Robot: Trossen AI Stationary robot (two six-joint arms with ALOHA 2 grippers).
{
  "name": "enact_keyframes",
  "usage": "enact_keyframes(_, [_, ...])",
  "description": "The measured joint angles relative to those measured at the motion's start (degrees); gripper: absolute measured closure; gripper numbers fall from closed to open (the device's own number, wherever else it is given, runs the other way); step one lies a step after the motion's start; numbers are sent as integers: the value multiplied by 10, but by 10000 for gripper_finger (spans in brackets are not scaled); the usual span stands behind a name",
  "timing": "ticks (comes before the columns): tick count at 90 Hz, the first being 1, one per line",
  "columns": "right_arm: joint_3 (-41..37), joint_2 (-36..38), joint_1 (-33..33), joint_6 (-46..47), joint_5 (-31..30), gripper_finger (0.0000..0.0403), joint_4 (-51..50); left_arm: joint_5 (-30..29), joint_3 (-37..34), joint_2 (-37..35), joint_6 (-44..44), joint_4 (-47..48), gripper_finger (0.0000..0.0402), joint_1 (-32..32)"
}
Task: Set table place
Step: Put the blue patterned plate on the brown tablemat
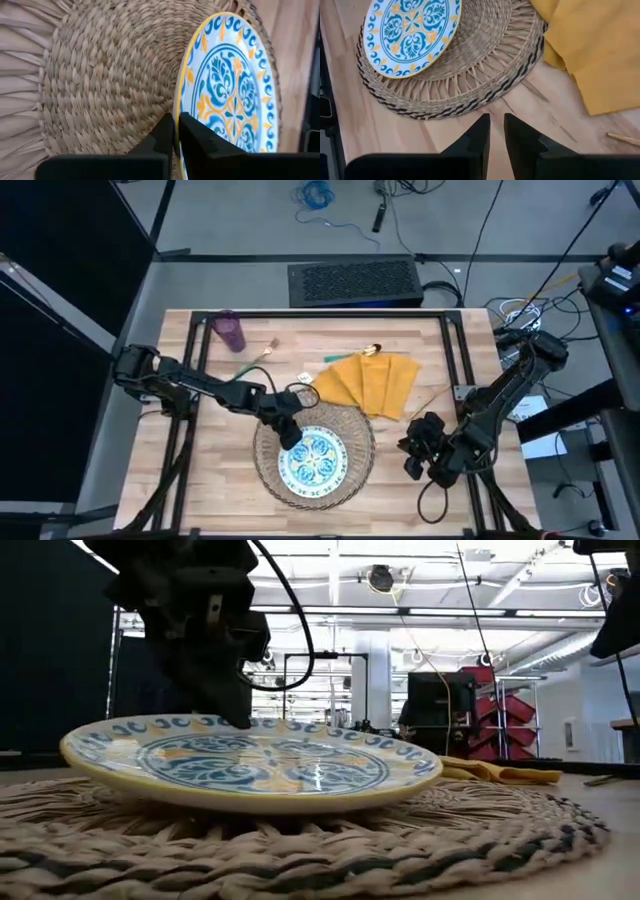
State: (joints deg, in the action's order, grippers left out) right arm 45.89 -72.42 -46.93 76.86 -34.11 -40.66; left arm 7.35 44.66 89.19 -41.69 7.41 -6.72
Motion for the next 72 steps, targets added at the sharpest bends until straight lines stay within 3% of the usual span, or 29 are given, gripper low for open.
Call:
enact_keyframes(35, [0, 0, 1, 0, 10, 360, 6, -12, 8, 1, 13, -3, 291, 0])
enact_keyframes(53, [0, 0, 1, 0, 15, 360, 6, -12, 34, 1, 31, 0, 281, 4])
enact_keyframes(72, [0, 0, 1, 2, 15, 360, 7, -38, 43, 0, 45, 78, 280, 17])
